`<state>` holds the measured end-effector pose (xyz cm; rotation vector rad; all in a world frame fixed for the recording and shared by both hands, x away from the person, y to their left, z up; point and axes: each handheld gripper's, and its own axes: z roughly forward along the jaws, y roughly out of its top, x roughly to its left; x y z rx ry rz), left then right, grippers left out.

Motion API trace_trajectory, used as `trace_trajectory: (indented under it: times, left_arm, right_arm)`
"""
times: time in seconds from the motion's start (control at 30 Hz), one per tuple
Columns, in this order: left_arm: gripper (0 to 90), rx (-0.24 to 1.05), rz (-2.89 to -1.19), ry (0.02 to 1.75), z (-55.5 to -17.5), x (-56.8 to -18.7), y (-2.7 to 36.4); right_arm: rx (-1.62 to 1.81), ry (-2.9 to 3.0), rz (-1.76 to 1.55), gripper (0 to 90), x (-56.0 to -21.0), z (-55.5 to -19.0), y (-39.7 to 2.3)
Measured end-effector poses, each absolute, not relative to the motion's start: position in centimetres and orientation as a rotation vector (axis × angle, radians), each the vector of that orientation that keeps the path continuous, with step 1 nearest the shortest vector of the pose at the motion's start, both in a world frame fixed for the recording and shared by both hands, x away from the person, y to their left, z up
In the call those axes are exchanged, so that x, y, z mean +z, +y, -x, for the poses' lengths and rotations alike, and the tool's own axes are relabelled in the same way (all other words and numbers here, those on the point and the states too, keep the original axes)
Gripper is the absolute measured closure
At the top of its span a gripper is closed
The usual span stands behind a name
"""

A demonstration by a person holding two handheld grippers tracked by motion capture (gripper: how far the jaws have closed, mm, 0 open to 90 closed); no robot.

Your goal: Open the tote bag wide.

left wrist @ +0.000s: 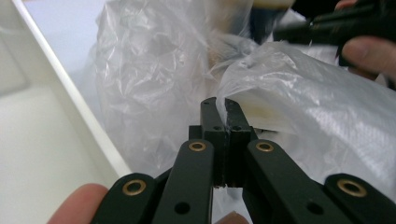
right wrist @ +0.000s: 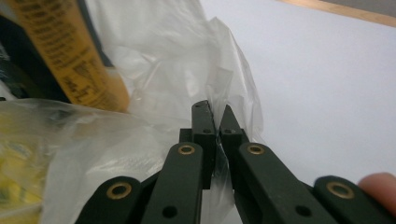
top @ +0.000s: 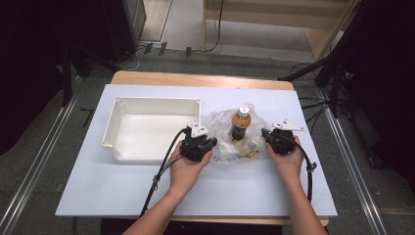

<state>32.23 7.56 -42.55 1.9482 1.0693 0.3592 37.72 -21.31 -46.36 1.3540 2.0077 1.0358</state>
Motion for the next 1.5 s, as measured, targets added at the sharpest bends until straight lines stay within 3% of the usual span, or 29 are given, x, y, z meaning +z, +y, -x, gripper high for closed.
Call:
trace_trajectory:
  times: [0.43, 0.9, 1.1, 1.3, 1.5]
  left_arm:
    - [90.0, 0.458, -2.059, 1.081, -30.0, -46.9, 6.4]
    - [90.0, 0.438, -2.146, 1.049, -29.7, -47.3, 5.9]
    - [89.9, 0.439, -2.081, 1.023, -29.0, -46.7, 6.7]
    - [83.3, 0.48, -1.942, 0.96, -28.0, -44.1, 7.8]
    - [70.3, 0.49, -1.863, 0.946, -27.7, -41.7, 8.8]
  right_arm:
    - [1.071, 1.958, -1.349, 90.0, -45.6, -37.2, -22.3]
    - [1.188, 1.924, -1.211, 88.9, -42.5, -36.6, -20.5]
    - [1.118, 1.978, -1.26, 90.0, -43.9, -38.2, -19.0]
    - [1.047, 2.02, -1.341, 90.0, -46.5, -38.7, -19.3]
    - [1.061, 2.001, -1.33, 90.0, -46.3, -38.1, -20.0]
